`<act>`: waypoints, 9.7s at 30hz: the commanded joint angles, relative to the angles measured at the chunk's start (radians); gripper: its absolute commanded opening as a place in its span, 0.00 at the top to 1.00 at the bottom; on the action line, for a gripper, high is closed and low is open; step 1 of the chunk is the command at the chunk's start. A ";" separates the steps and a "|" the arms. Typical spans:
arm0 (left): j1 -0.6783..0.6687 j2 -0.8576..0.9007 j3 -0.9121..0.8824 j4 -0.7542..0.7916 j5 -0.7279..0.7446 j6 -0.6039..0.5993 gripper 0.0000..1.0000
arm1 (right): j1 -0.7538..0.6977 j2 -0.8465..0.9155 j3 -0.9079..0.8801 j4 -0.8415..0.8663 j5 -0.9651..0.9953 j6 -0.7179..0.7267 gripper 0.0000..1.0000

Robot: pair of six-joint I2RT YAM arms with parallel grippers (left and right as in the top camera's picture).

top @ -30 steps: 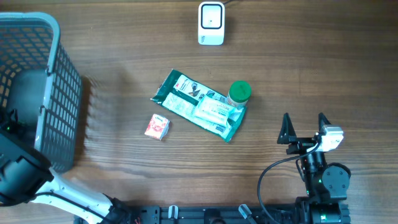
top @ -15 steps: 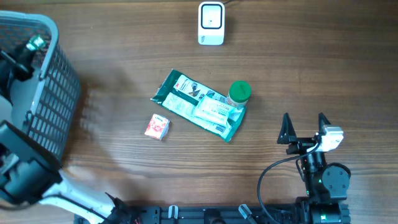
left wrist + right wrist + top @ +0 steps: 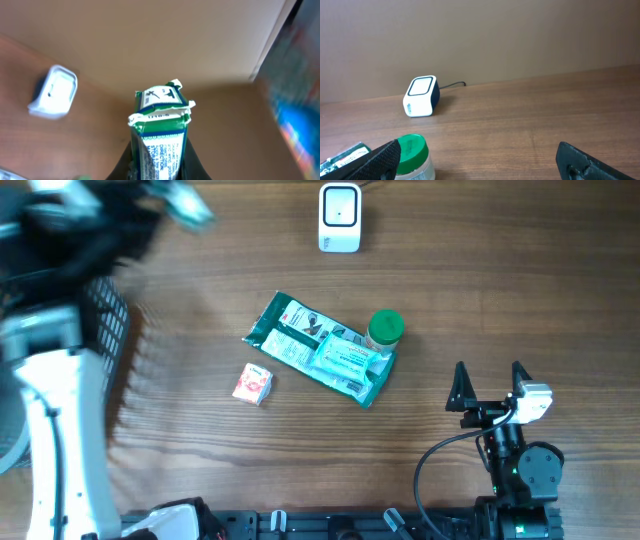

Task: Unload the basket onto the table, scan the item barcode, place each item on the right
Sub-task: 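Place the small green box right of the jar and release, then retract the left arm and grasp the small green box with the right gripper, then carry the small green box over the white scanner with the right gripper, then move the small green box to the table's right edge and release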

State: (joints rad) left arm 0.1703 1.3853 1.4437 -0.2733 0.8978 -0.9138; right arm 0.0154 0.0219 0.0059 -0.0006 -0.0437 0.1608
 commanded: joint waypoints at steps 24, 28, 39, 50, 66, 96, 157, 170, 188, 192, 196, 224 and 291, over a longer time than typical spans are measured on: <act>-1.010 0.591 -0.003 -0.134 -0.851 0.440 0.83 | 0.000 -0.005 -0.001 0.003 0.006 0.011 0.00; -1.010 0.588 0.015 -0.124 -0.876 0.443 0.84 | 0.000 -0.005 -0.001 0.003 0.006 0.012 0.00; -1.056 0.496 0.049 -0.111 -0.866 0.492 0.96 | 0.000 -0.005 -0.001 0.003 0.006 0.011 0.00; -1.086 0.576 0.047 -0.169 -0.963 0.491 0.82 | 0.000 -0.005 -0.001 0.003 0.006 0.012 0.00; -0.830 0.338 0.163 -0.127 -1.316 0.814 0.58 | 0.000 -0.005 -0.001 0.003 0.005 0.011 0.00; -0.035 -0.956 -0.224 0.037 -1.044 1.032 0.00 | 0.000 -0.004 -0.001 0.034 -0.493 0.895 0.00; 0.054 -1.381 -0.315 0.023 -0.818 0.778 0.00 | 0.267 1.477 1.159 -0.877 -0.203 0.232 0.81; 0.054 -1.377 -0.656 -0.352 -0.865 0.557 0.00 | 0.267 1.388 1.183 -0.715 -0.864 0.056 0.80; 0.054 -1.377 -0.953 -0.487 -0.879 0.516 0.00 | 0.278 1.389 1.179 -0.499 -0.608 -0.117 0.76; 0.054 -1.377 -1.086 -0.492 -0.880 0.408 0.00 | 0.349 1.389 1.179 -0.390 -0.322 -0.163 0.76; 0.054 -1.377 -1.086 -0.506 -0.880 0.408 0.00 | 0.365 1.408 1.179 -0.230 -0.016 -0.188 0.73; 0.054 -1.377 -1.086 -0.506 -0.880 0.408 0.00 | 0.499 2.474 1.814 0.545 0.540 -1.122 0.71; 0.054 -1.377 -1.086 -0.506 -0.880 0.408 0.00 | -0.547 1.911 1.836 -0.733 -0.195 0.354 0.00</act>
State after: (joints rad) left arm 0.2230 0.0139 0.3580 -0.7815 0.0246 -0.4965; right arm -0.6010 2.0132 1.8225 -0.6693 -0.1402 0.3500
